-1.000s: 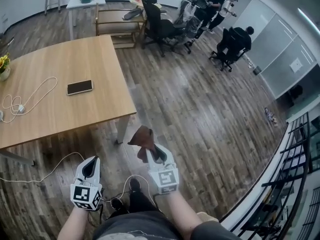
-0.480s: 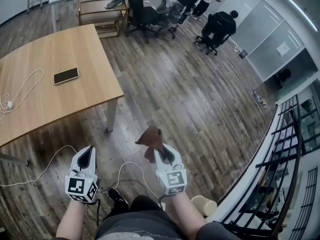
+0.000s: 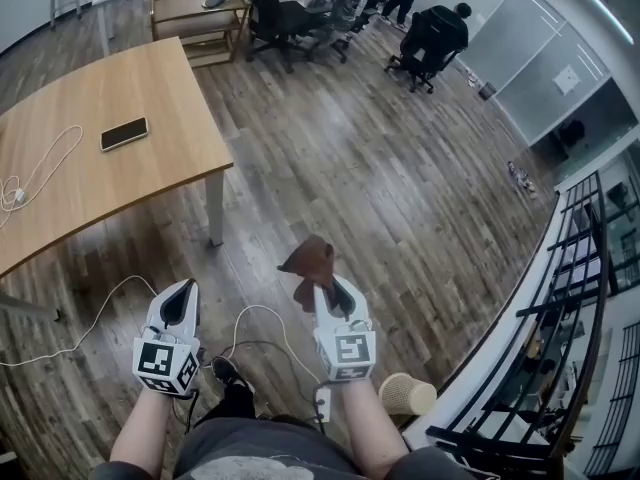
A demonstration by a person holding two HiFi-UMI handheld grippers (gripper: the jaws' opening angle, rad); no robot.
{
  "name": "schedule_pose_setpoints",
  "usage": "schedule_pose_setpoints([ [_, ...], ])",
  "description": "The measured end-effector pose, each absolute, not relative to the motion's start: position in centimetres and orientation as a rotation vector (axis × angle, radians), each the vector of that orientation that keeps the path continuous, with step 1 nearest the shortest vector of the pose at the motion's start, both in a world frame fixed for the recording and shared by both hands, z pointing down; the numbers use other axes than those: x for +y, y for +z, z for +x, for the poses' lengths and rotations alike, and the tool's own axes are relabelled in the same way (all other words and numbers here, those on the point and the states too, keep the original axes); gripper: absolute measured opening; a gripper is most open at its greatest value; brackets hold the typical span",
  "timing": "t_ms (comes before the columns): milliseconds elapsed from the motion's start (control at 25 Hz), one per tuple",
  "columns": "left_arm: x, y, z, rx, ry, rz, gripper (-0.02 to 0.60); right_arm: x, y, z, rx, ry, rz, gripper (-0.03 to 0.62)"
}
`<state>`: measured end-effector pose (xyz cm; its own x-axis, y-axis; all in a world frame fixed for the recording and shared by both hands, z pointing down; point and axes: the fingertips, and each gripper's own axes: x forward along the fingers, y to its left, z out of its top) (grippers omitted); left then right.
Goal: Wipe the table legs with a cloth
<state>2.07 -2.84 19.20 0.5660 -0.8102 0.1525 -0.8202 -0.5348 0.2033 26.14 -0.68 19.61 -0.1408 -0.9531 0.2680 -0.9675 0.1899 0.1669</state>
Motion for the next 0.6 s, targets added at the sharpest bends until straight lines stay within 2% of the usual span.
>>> schedule_pose_setpoints([
  [320,3.1,17.8,5.2,-1.322,0.026,2.583,0.02,9.0,20.6,31.3,-2.081,0.146,1.909,0.066],
  [600,10.2,15.5,6.7,-1.327,0.008,2.628,0.02,14.8,19.4,29.5,-2.159,0.123,1.876,0.066],
])
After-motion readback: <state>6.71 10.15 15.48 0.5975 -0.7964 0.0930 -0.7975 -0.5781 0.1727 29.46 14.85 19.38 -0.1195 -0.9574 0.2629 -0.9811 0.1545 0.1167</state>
